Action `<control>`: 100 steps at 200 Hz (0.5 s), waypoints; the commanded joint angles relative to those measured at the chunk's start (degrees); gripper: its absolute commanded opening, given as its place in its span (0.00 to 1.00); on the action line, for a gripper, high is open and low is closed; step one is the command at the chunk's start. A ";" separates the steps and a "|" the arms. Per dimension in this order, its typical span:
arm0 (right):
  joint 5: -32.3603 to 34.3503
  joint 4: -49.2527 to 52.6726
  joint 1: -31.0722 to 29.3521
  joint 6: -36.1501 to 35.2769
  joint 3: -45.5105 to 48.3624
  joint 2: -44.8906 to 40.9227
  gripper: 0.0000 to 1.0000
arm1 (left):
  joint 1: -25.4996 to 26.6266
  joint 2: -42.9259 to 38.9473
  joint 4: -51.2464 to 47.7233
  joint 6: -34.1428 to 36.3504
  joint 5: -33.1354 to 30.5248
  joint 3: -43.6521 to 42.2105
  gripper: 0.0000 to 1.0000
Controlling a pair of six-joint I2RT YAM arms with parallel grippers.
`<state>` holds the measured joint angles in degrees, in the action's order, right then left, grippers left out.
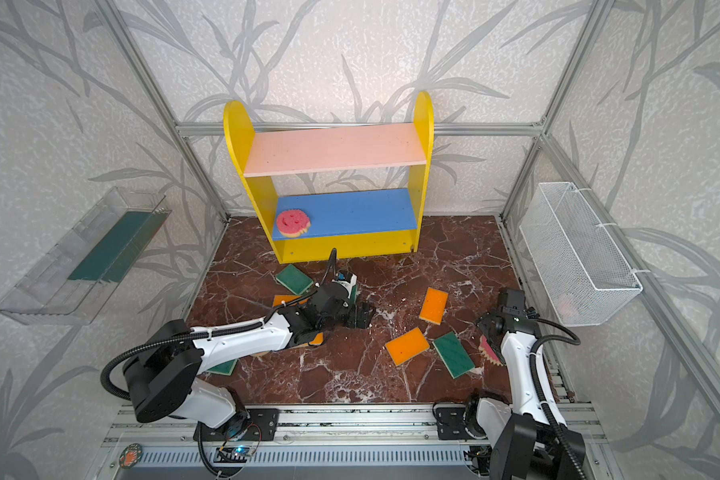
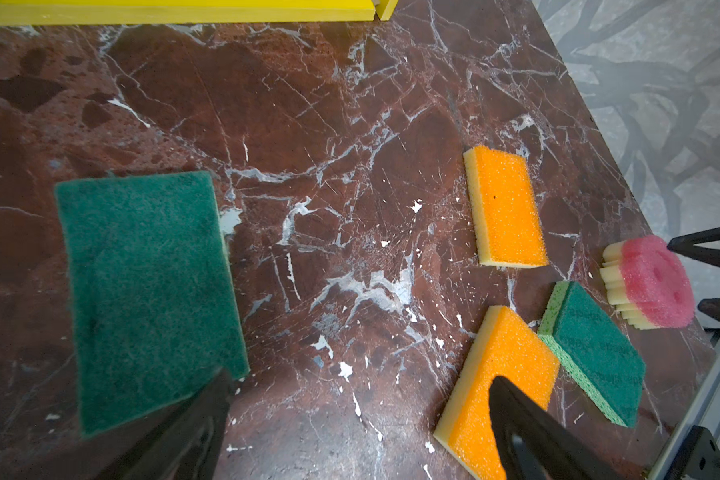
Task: Place and organize the cleaning sponges onto the shelf
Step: 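Grasp the second pink smiley sponge near the robot with the right gripper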
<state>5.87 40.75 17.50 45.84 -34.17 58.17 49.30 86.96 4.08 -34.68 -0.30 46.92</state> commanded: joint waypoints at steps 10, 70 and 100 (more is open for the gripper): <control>-1.51 -4.20 0.88 2.69 2.75 2.64 0.87 | 0.61 0.92 0.49 -0.79 0.30 1.48 0.97; -10.94 -11.63 0.72 -3.05 2.97 8.86 0.85 | 0.71 0.24 0.67 -1.45 -0.65 0.42 0.98; -15.24 -14.54 -0.57 -4.92 2.56 10.49 0.82 | 0.71 -0.46 0.77 -1.67 -1.11 -0.40 0.97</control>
<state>3.51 37.56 18.48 43.38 -32.62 65.80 49.82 87.53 4.38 -35.40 -0.12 46.89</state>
